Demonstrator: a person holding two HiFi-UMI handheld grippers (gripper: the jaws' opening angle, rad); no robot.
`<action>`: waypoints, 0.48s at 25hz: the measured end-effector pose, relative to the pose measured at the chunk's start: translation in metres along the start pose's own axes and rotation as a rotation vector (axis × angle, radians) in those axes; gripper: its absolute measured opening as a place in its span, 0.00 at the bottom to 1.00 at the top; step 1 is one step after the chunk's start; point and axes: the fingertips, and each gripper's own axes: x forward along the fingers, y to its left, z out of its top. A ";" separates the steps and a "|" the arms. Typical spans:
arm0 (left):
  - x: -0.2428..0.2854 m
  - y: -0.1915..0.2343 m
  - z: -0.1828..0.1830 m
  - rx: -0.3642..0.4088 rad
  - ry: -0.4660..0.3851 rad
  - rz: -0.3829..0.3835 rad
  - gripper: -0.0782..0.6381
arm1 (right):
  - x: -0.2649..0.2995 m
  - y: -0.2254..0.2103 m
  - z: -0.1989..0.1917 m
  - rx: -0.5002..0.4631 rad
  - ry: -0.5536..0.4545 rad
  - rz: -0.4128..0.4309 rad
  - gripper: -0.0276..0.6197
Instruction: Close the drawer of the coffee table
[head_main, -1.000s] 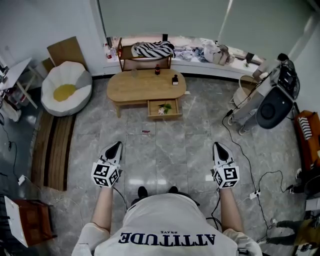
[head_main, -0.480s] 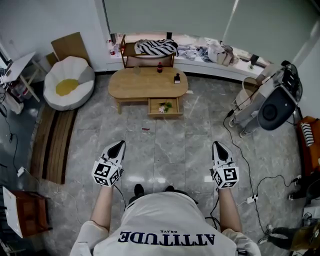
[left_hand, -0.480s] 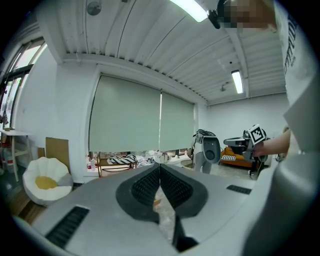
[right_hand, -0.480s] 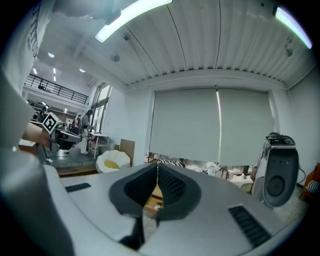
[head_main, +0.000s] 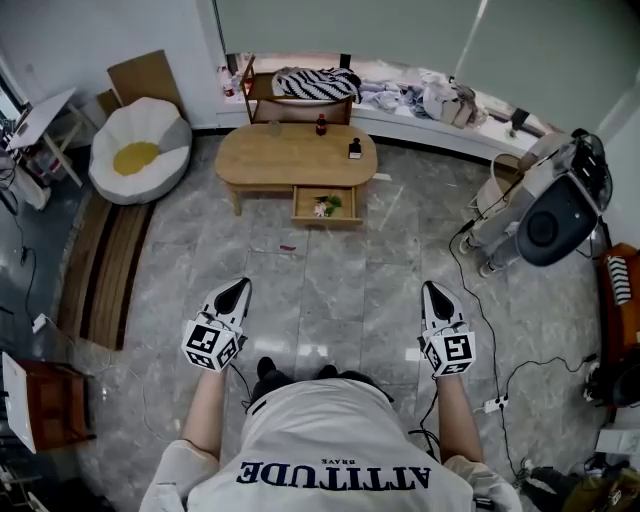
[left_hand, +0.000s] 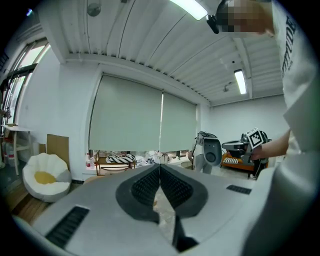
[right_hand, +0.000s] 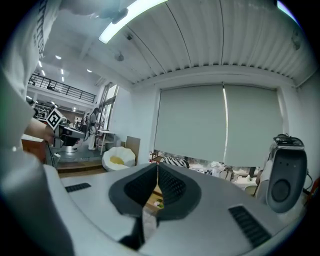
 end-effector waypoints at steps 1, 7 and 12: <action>0.002 -0.004 -0.001 -0.001 0.003 0.003 0.14 | 0.000 -0.003 -0.003 0.004 0.004 0.006 0.07; 0.019 -0.017 -0.003 0.002 0.020 0.041 0.14 | 0.002 -0.026 -0.014 0.001 0.013 0.034 0.07; 0.027 -0.017 -0.007 -0.003 0.036 0.049 0.14 | 0.009 -0.034 -0.020 0.010 0.019 0.039 0.07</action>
